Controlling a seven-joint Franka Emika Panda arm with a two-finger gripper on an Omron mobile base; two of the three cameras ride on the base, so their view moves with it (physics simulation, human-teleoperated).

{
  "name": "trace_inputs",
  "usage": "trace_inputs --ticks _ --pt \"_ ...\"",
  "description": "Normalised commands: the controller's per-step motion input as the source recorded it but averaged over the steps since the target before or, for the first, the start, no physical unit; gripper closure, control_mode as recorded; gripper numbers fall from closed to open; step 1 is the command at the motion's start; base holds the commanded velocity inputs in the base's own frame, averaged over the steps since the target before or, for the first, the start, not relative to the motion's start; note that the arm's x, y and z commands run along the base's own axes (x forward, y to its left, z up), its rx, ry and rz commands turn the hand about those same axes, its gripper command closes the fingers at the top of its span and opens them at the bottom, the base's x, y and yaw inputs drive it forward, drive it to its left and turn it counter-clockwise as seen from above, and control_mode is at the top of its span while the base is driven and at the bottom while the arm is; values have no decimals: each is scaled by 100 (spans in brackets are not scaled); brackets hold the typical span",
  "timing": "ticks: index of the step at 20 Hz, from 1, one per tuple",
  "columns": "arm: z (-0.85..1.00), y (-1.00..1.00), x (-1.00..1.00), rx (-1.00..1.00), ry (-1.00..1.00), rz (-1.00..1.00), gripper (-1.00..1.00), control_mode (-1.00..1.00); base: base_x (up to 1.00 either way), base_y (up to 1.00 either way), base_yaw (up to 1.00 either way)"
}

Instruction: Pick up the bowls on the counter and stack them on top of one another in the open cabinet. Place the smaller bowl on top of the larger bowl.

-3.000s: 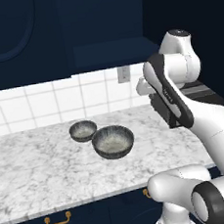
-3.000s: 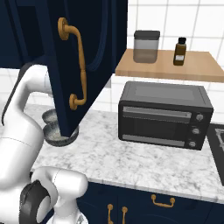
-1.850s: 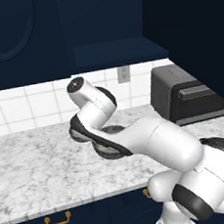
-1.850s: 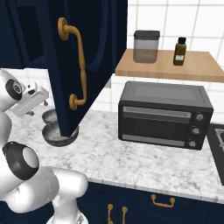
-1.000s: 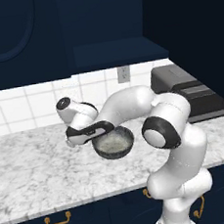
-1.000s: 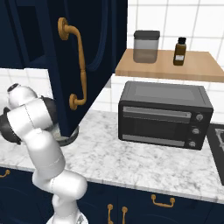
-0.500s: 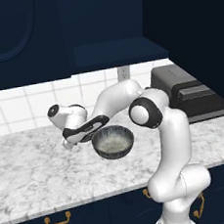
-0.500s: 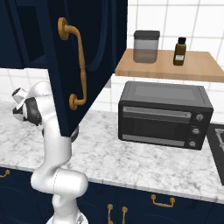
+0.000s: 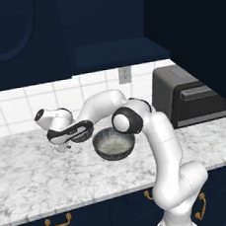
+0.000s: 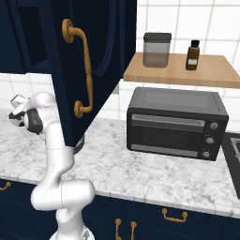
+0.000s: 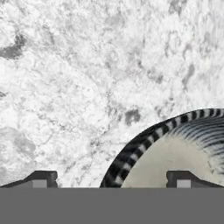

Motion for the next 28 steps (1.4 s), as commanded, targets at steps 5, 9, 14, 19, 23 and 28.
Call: trace_inputs --ticks 5,9,14,19,23,28 --pt "-22 -23 -6 0 1 0 100 -100 0 0 0" --pt "-2 -46 -15 0 0 -2 100 -100 0 0 0" --pt "28 -24 -39 0 -11 0 100 -100 0 0 0" --pt "100 2 -92 0 -28 0 100 -100 0 0 0" --pt "65 -48 -100 14 -7 -1 100 -100 0 0 0" --pt "16 -98 -98 29 5 -10 100 -100 0 0 0"
